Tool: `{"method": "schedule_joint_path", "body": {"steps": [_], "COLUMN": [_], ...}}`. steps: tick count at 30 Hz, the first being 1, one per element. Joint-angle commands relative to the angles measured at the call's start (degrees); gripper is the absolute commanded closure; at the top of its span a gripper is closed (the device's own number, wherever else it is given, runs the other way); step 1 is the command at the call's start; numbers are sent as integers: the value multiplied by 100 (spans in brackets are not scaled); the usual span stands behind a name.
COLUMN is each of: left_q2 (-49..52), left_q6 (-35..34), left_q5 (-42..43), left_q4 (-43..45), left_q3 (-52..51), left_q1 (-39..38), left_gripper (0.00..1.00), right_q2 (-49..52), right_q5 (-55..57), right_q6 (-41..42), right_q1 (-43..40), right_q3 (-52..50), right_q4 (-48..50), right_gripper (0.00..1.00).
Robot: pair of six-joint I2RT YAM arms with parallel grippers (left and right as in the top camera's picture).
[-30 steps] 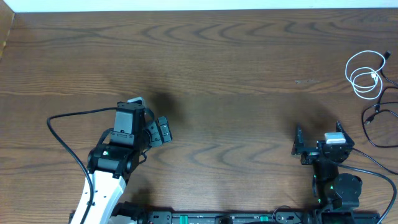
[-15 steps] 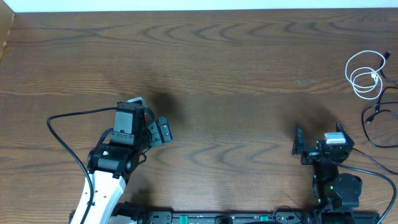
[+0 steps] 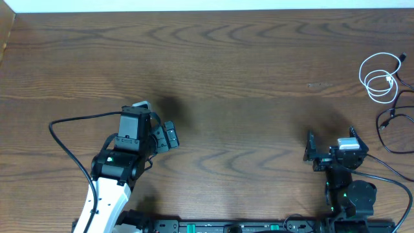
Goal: Untangle cables
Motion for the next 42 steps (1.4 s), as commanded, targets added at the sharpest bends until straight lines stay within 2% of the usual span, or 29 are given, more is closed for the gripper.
{"method": "schedule_joint_path", "body": {"steps": [1,7,12,18,28,42], "left_q2": [-144,-116,-164,-903,-3272,-5318], "left_q6": [-11,-4,79,83,341,933], "left_q5": [13,-13,-516,-603,-640,-636], "left_q4": [-17,-31,-413,-376,1182,4317], "left_q3": [11,11,9,-153,-1755,-3899], "left_q1": [-111,-120,-107,262,892,1082], "left_gripper": [1,1,1,1,1,1], "right_q2": [-39,-39,-39,-39,-39,-39], "right_q5": [28,28,28,28,28,28], "right_q6": [9,9,9,9,9,9], "right_q1": [-28,-28,-28,-28,-28,-28], "right_q3": [-7,-7,-7,-7,-7,-7], "right_q4": [-28,-28,-28,-28,-28,-28], "right_gripper": [1,1,1,1,1,1]}}
